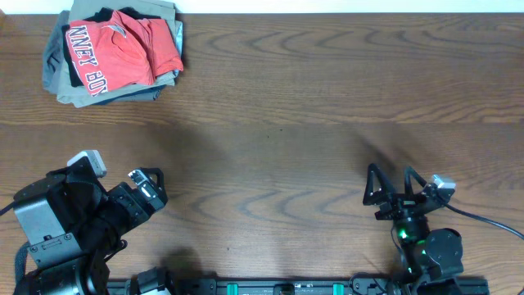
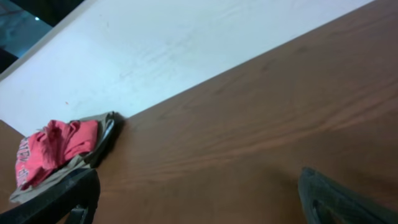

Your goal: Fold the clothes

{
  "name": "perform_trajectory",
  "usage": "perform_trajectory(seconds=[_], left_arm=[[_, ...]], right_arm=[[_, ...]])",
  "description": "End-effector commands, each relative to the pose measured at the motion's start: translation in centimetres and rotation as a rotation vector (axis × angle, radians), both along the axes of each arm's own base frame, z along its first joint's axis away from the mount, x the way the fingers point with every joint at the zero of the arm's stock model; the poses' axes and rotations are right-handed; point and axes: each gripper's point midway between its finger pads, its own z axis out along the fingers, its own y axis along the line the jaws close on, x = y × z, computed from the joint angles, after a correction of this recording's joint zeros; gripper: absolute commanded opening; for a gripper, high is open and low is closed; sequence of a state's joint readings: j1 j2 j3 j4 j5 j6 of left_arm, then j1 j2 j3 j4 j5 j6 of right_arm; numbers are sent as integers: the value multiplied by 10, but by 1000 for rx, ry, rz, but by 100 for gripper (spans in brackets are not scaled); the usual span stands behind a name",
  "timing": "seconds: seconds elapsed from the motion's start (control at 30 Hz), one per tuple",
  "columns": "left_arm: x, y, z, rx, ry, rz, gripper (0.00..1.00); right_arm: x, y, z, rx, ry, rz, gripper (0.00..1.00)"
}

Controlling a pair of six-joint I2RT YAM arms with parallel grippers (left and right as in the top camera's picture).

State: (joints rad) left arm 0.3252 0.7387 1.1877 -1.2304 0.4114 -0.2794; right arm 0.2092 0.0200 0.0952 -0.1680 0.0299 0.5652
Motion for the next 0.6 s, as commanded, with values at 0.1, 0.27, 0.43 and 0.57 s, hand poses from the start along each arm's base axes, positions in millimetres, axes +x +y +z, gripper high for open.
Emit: perform_trajectory(seconds=[0.1,0.27,0.43,0.57], left_arm=[[0,2,0,19,-2,-10,98],[0,2,0,20,-2,-10,98],[0,2,0,19,-2,-10,98],[0,2,0,19,-2,-10,98]], right_arm=[[3,6,-4,-131,-68,38,99],[3,13,-9,-272,-110,84,99],[4,12,-9,-404,-140,91,99],[4,6,-17,-430,-109,77,99]])
